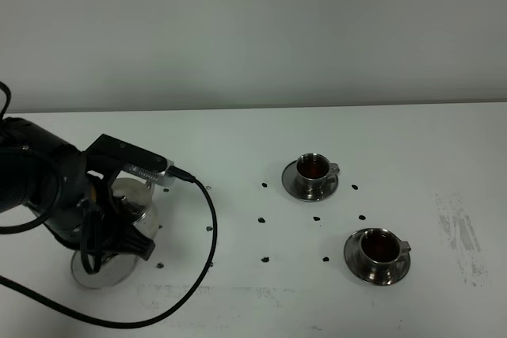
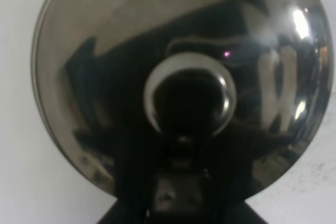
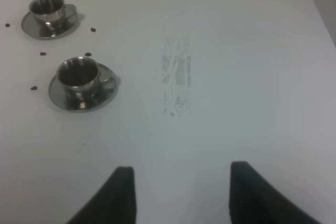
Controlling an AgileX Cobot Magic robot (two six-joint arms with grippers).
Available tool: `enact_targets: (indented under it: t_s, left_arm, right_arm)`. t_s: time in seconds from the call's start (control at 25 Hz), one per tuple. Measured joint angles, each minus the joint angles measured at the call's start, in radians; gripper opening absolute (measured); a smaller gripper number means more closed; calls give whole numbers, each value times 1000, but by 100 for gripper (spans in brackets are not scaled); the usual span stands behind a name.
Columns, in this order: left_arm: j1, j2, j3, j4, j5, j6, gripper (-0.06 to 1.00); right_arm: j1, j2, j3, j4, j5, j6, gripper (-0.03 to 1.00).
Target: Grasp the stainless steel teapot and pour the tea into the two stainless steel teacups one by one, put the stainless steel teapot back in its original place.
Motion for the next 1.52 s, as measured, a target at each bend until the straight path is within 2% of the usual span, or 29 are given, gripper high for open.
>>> enact_targets:
  t_s: [0.28,0.6,1.0,1.52]
  left_arm:
    - [28,-10,96,30,-48,-89,25]
    - [44,-10,111,78,-62,-147,25]
    - [46,-10,159,86,-131,-152,25]
    - [46,-10,188,101,-169,-158,25]
  right_arm:
    - [0,0,0,0,0,0,43]
    - [0,0,0,0,0,0,43]
    - [0,0,0,0,0,0,43]
    - [0,0,0,0,0,0,43]
